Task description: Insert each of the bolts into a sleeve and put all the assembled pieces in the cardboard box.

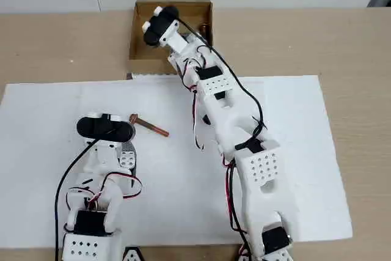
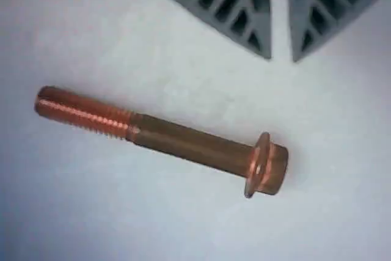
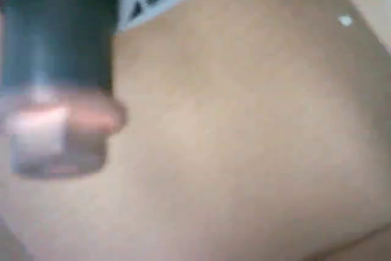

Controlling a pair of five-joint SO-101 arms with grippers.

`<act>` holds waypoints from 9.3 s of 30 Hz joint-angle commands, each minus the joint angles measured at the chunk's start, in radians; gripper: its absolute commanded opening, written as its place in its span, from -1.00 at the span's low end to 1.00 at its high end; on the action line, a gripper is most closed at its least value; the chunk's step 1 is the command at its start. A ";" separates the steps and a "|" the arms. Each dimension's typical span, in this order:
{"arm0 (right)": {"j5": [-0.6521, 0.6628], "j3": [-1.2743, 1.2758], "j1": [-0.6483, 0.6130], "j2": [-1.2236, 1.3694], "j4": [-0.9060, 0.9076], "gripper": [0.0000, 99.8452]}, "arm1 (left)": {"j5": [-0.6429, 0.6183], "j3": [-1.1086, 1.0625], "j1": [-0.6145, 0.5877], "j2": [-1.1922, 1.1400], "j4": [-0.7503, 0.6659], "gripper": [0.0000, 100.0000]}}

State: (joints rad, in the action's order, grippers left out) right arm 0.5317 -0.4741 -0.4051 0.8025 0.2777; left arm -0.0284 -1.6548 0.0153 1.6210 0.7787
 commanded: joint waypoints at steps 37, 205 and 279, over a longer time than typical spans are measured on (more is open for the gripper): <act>-0.106 -0.074 0.022 -0.549 0.917 -0.71 | 0.003 0.007 0.002 0.012 -0.005 -0.99; -0.996 1.522 0.394 -2.399 1.129 -0.99 | -0.924 1.612 0.057 -1.852 0.554 -0.80; -0.753 1.445 0.390 -2.500 1.198 -0.99 | -0.595 2.045 0.264 -1.470 0.973 -0.99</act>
State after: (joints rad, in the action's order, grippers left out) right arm -0.2631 1.0234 -0.0138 -1.6540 1.4714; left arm -0.6605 0.4718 0.2547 -0.0038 1.7346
